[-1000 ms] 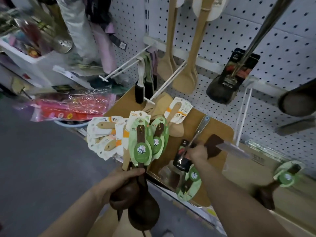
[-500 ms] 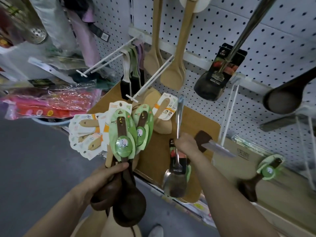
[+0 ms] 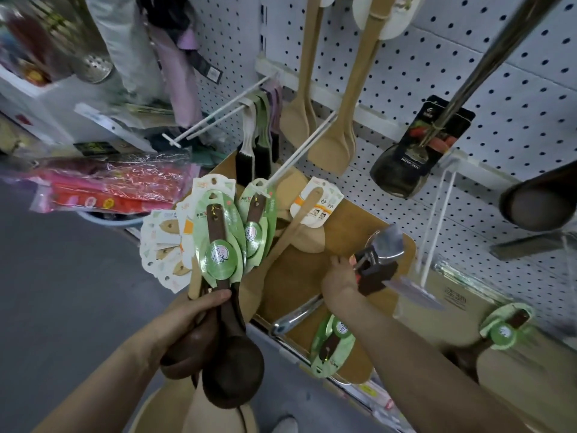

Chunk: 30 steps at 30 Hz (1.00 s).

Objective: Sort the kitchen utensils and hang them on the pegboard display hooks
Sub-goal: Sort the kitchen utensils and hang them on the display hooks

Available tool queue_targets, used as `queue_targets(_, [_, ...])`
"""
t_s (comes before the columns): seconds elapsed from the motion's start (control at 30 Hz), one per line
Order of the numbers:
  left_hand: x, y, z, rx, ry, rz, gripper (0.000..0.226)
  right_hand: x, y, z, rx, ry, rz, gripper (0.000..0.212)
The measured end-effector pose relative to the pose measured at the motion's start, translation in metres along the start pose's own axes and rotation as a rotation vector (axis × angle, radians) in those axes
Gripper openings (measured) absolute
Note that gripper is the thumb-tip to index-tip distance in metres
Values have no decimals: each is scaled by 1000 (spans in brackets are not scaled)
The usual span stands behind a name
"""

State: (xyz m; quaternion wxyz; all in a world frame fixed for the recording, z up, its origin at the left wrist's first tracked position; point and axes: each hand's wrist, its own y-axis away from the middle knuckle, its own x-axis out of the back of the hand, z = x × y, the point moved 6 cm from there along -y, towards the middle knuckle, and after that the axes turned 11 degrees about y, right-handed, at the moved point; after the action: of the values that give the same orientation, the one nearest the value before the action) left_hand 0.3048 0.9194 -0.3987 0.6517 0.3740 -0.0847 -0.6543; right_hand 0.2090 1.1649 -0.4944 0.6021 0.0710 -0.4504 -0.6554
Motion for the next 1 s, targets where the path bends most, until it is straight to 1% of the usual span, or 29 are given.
queue_targets(0.03, [4, 0, -1, 2, 3, 12, 99, 7, -2, 0, -21, -27, 61, 39])
queue_targets(0.07, [9, -1, -3, 3, 12, 27, 98, 18, -5, 1, -75, -84, 182, 38])
queue_targets(0.13, [19, -3, -7, 20, 34, 57, 97, 47, -4, 6, -170, -259, 391, 38])
queue_targets(0.17, [23, -4, -9, 42, 53, 69, 96, 58, -5, 6, -178, -331, 466, 41])
queue_targets(0.23, [27, -3, -9, 55, 76, 69, 96, 78, -10, 5, -177, -407, 526, 47])
queue_targets(0.3, [32, -3, -6, 30, 68, 76, 97, 95, -20, -6, -51, -506, 562, 51])
queue_targets(0.37, [37, -2, -4, 16, 101, 61, 94, 103, -29, -11, -4, -475, 520, 46])
queue_targets(0.43, [43, 0, -2, 9, 116, 61, 81, 102, -35, -9, -29, -484, 481, 37])
queue_targets(0.47, [48, 1, -2, 16, 130, 60, 66, 101, -37, -10, -33, -498, 480, 33])
queue_targets(0.5, [54, 2, -2, 23, 161, 71, 45, 102, -36, -9, -48, -487, 507, 27])
queue_targets(0.53, [59, 5, -1, 40, 180, 90, 31, 103, -32, -7, -58, -451, 537, 20])
queue_targets(0.57, [65, 6, -1, 44, 188, 102, 33, 102, -30, -6, -65, -402, 542, 19])
queue_targets(0.63, [77, 7, 0, 36, 168, 118, 69, 100, -27, -4, -75, -328, 588, 22])
queue_targets(0.67, [79, 9, 3, 31, 150, 122, 80, 98, -24, -3, -78, -315, 606, 22])
queue_targets(0.7, [83, 9, 5, 29, 149, 119, 76, 100, -16, -1, -79, -300, 624, 21])
queue_targets(0.77, [85, 13, 11, 42, 146, 146, 47, 109, 2, 8, -82, -284, 622, 18])
queue_targets(0.8, [87, 14, 12, 54, 146, 171, 40, 111, 7, 9, -93, -264, 603, 15])
queue_targets(0.83, [90, 16, 14, 57, 148, 179, 38, 114, 13, 12, -101, -252, 558, 15])
queue_targets(0.9, [92, 20, 19, 60, 163, 181, 35, 113, 21, 14, -90, -234, 505, 27])
queue_targets(1.0, [88, 26, 30, 91, 179, 175, 42, 112, 31, 14, -48, -243, 384, 31])
